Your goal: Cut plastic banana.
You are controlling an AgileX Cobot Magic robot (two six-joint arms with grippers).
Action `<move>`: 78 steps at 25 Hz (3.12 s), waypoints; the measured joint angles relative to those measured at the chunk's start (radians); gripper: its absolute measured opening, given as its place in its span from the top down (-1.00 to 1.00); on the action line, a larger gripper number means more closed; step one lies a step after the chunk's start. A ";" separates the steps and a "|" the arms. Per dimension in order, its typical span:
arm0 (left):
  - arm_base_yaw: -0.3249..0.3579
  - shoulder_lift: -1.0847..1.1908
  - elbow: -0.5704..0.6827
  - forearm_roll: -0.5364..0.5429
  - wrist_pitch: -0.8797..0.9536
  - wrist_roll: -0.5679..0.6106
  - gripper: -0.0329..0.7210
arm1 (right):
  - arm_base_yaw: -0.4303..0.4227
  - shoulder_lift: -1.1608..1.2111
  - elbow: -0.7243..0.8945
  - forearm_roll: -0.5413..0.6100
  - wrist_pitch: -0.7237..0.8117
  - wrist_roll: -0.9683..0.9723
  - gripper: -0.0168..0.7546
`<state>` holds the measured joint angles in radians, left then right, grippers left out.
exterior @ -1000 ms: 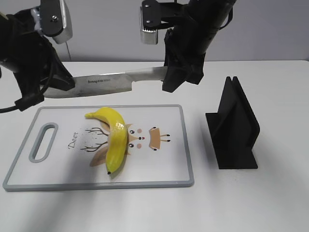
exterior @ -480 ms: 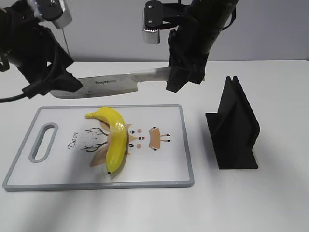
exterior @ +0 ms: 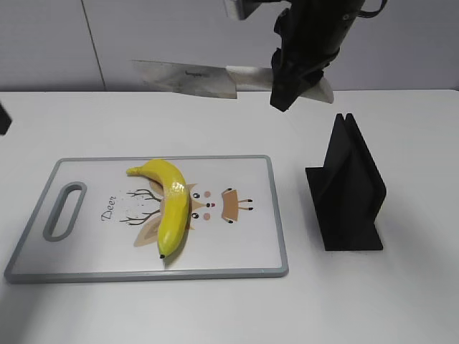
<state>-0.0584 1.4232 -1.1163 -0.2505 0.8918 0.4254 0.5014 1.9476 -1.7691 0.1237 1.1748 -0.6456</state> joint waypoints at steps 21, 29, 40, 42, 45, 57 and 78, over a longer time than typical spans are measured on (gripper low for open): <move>0.103 -0.771 0.423 0.081 0.228 -0.153 -0.66 | -0.001 -0.491 0.500 -0.025 -0.135 0.712 0.54; 0.103 -1.243 0.537 0.109 0.219 -0.180 -0.65 | -0.001 -0.663 0.723 -0.184 -0.229 0.982 0.54; 0.103 -1.391 0.604 0.190 0.173 -0.230 -0.64 | -0.001 -0.714 0.872 -0.223 -0.295 1.130 0.54; 0.103 -1.387 0.610 0.197 0.165 -0.239 -0.62 | -0.001 -0.714 0.881 -0.223 -0.316 1.149 0.54; 0.099 -1.387 0.610 0.200 0.158 -0.246 -0.55 | -0.001 -0.714 0.884 -0.223 -0.337 1.170 0.54; 0.042 -1.387 0.610 0.190 0.154 -0.251 -0.49 | -0.001 -0.685 0.884 -0.230 -0.371 1.214 0.54; 0.042 -1.387 0.610 0.190 0.154 -0.251 -0.44 | -0.001 -0.497 0.887 -0.276 -0.429 1.214 0.54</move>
<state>-0.0159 0.0365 -0.5066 -0.0603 1.0461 0.1741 0.5006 1.4501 -0.8826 -0.1518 0.7462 0.5682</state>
